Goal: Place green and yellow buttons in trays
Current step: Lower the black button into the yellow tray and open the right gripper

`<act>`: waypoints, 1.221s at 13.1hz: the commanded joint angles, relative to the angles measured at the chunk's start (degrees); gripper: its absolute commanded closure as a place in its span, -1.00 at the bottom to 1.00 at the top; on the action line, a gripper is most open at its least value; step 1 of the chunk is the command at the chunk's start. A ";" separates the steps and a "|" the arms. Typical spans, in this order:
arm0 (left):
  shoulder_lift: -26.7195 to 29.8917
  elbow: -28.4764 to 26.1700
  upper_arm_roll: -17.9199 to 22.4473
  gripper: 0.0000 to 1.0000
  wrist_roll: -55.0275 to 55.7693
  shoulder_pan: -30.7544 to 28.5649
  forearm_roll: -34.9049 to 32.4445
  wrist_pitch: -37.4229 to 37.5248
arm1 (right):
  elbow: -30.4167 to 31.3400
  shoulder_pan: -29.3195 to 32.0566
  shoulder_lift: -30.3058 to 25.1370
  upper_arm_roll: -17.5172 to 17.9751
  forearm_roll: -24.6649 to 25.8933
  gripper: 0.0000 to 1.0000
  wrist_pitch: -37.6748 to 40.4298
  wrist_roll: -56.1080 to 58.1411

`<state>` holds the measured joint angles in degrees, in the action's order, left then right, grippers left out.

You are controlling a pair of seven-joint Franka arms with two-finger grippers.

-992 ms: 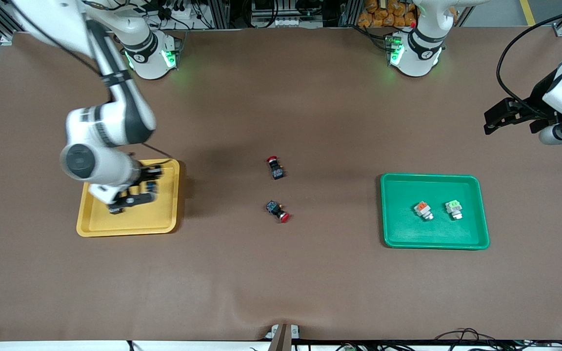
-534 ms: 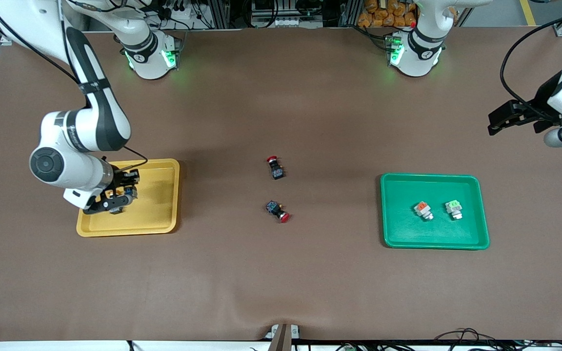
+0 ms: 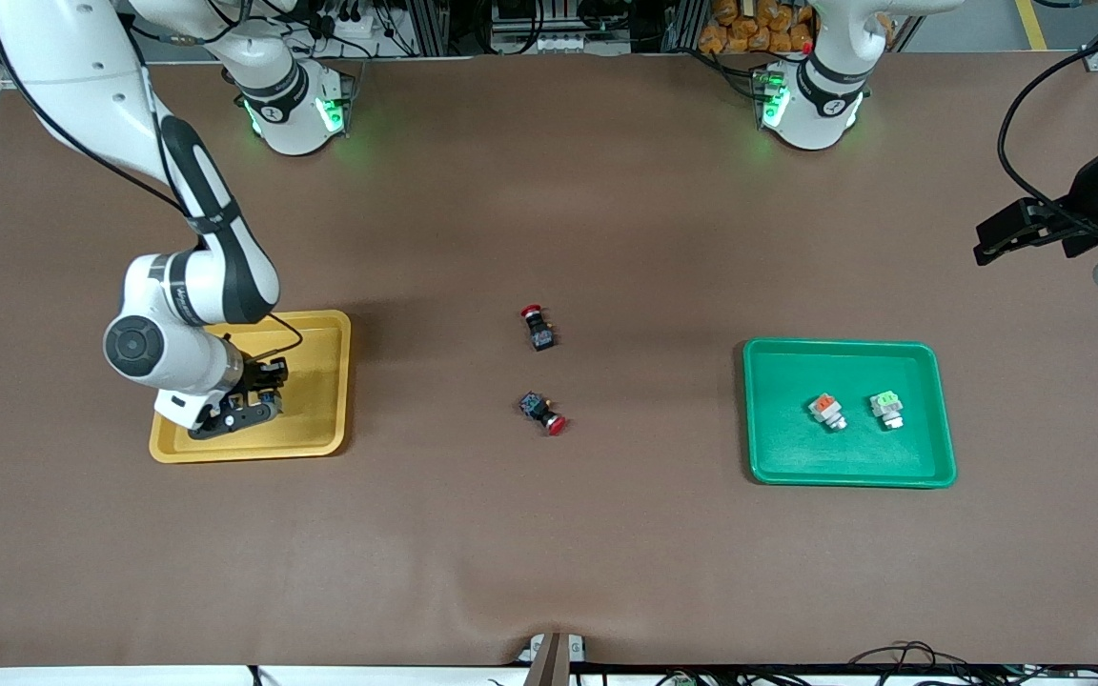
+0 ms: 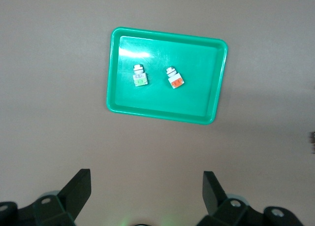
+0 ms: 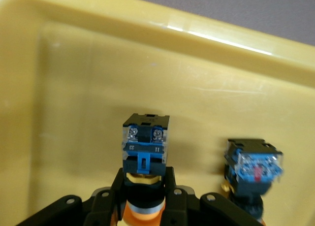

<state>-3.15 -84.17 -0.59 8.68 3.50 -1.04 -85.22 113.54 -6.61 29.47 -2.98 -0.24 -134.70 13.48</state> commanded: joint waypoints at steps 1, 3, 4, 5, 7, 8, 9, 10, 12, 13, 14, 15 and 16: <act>0.17 0.41 -2.05 -1.00 -1.47 -2.18 0.25 1.02 | -0.34 1.33 0.06 0.96 1.03 1.00 -0.21 0.76; 0.17 0.50 -2.14 -1.00 -2.88 -2.53 0.34 0.93 | -0.17 1.16 0.07 0.96 1.03 1.00 -0.21 0.93; 0.17 0.41 -2.14 -1.00 -2.97 -2.54 0.34 0.93 | -0.17 1.24 0.07 0.96 1.03 0.03 -0.21 2.58; 0.17 0.41 -2.14 -1.00 -2.97 -2.54 0.34 1.02 | 0.01 1.68 0.07 0.96 0.85 -0.99 -0.91 4.60; 0.17 0.41 -2.14 -1.00 -2.88 -2.54 0.25 0.93 | 0.10 2.56 0.07 1.04 0.77 -1.00 -1.00 5.85; 0.17 0.50 -2.14 -1.00 -2.88 -2.54 0.25 1.02 | 0.19 2.56 -0.11 1.13 0.77 -1.00 -0.92 6.20; 0.34 0.50 -2.22 -1.00 -2.97 -2.54 0.25 1.02 | 0.19 2.48 -0.37 1.13 0.76 -1.00 -0.31 6.12; 0.86 0.24 -2.57 -1.00 -3.15 -2.54 0.25 1.28 | 0.10 2.39 -0.90 1.22 0.76 -1.00 1.09 5.94; 2.01 0.06 -4.33 -1.00 -3.50 -2.54 0.34 2.51 | -0.43 1.95 -3.61 1.40 -0.02 -1.00 7.32 5.33; 2.01 0.06 -5.38 -1.00 -3.59 -2.54 0.16 2.51 | -0.78 1.86 -4.93 1.57 -0.46 -1.00 9.87 5.24; 1.92 0.06 -5.56 -1.00 -3.67 -2.54 0.16 2.43 | -1.74 1.95 -6.16 1.57 -0.55 -1.00 12.77 5.24; 1.92 0.06 -5.65 -1.00 -3.76 -2.54 0.16 2.42 | -2.79 2.03 -7.74 1.57 -0.55 -1.00 15.67 5.33; 1.92 -0.03 -5.65 -1.00 -3.76 -2.54 0.16 2.51 | -3.67 2.38 -9.76 1.57 -0.55 -1.00 17.17 5.33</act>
<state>-1.89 -84.09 -5.84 6.31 1.75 -1.04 -83.64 110.48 -5.36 24.00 -2.09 -0.36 -121.07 18.74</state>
